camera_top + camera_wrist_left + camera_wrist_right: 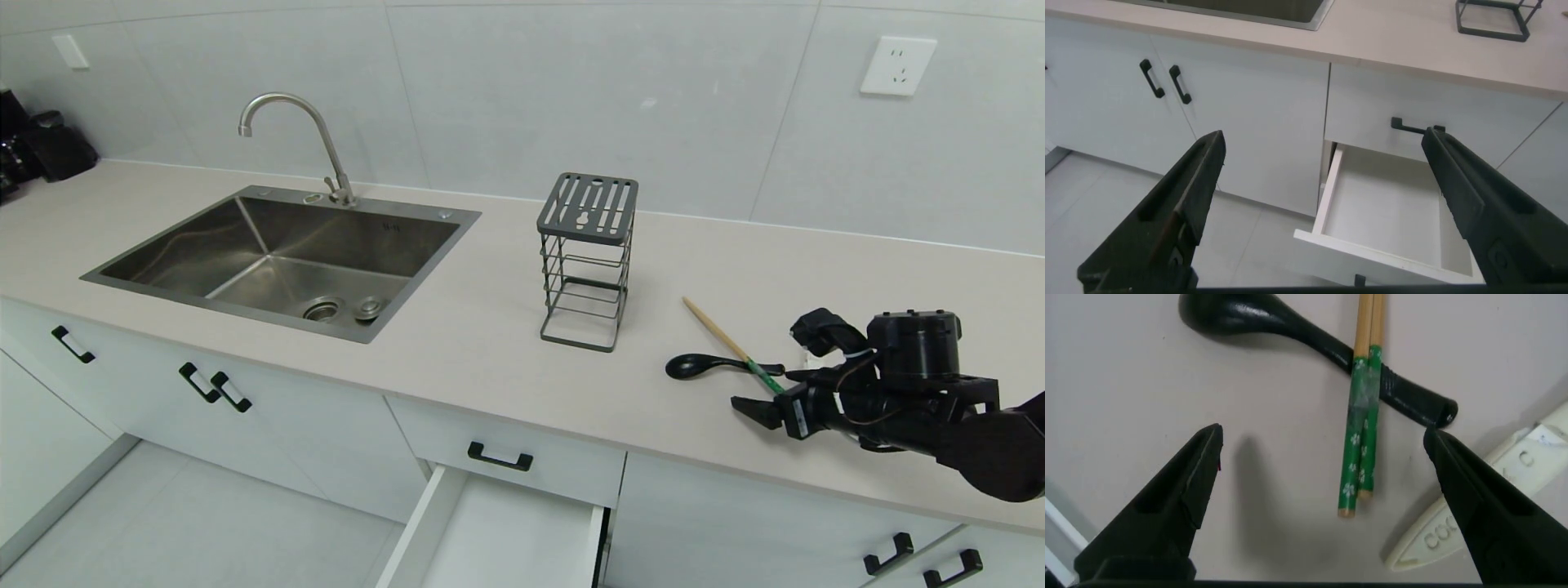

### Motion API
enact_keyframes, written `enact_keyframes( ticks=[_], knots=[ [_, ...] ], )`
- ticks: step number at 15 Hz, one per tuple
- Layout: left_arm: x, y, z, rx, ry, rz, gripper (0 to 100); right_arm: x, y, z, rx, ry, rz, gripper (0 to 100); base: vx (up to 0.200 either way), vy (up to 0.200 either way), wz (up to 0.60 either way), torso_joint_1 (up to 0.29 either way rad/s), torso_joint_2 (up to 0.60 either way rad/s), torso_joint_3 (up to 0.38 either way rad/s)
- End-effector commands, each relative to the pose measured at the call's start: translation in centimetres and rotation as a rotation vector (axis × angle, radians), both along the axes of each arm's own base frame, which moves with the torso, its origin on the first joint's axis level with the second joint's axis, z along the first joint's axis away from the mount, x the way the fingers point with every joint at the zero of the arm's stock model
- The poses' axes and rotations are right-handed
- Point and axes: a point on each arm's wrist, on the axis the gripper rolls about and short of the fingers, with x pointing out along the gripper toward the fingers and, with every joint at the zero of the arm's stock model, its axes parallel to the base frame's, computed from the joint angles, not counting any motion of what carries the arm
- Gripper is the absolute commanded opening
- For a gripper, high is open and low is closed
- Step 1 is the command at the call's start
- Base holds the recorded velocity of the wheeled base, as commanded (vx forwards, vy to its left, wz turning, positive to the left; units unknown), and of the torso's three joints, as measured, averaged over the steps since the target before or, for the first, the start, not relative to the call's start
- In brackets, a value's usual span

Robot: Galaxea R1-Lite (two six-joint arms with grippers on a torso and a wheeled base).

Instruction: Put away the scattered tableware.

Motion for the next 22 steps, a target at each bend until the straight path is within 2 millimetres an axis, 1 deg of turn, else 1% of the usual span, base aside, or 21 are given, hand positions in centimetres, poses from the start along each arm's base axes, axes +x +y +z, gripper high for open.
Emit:
enact_keyframes(
  ticks=[1,2,5,11,12,13,15,16,18,19,21,22],
  knots=[
    [0.0,0.0,0.0,0.0,0.001,0.001,100,1.2,0.2,-0.7,0.001,0.009,-0.002,100,0.0,0.0,0.0,0.0,0.0,0.0],
    [0.0,0.0,0.0,0.0,0.001,0.0,100,1.4,0.3,-0.7,0.002,0.004,0.001,100,0.0,0.0,0.0,0.0,0.0,0.0],
    [0.0,0.0,0.0,0.0,0.001,0.001,100,1.1,1.0,-0.3,0.006,-0.011,0.027,100,0.0,0.0,0.0,0.0,0.0,0.0],
    [0.0,0.0,0.0,0.0,0.001,0.0,100,1.3,1.1,-0.4,0.006,-0.009,0.028,100,0.0,0.0,0.0,0.0,0.0,0.0],
    [0.0,0.0,0.0,0.0,0.001,0.0,100,1.6,1.1,-0.4,0.005,-0.012,0.024,0,0.0,0.0,0.0,0.0,0.0,0.0],
    [0.0,0.0,0.0,0.0,0.001,0.0,100,1.6,1.1,-0.5,0.004,-0.011,0.022,0,0.0,0.0,0.0,0.0,0.0,0.0],
    [0.0,0.0,0.0,0.0,0.001,0.0,100,3.9,0.3,-1.2,0.006,-0.016,-0.014,0,0.0,0.0,0.0,0.0,0.0,0.0],
    [0.0,0.0,0.0,0.0,0.001,0.001,100,4.5,0.0,-1.4,0.009,-0.017,-0.026,0,0.0,0.0,0.0,0.0,0.0,0.0],
    [0.0,0.0,0.0,0.0,0.001,0.0,100,4.6,-0.5,-1.7,0.008,-0.009,-0.042,0,0.0,0.0,0.0,0.0,0.0,0.0],
    [0.0,0.0,0.0,0.0,0.001,0.0,100,4.5,-0.6,-1.5,0.01,-0.015,-0.042,0,0.0,0.0,0.0,0.0,0.0,0.0],
    [0.0,0.0,0.0,0.0,0.001,0.001,100,4.3,-0.6,-0.3,0.014,-0.052,-0.045,0,0.0,0.0,0.0,0.0,0.0,0.0],
    [0.0,0.0,0.0,0.0,0.001,0.001,100,3.9,-0.6,0.6,0.018,-0.074,-0.042,0,0.0,0.0,0.0,0.0,0.0,0.0]
  ],
)
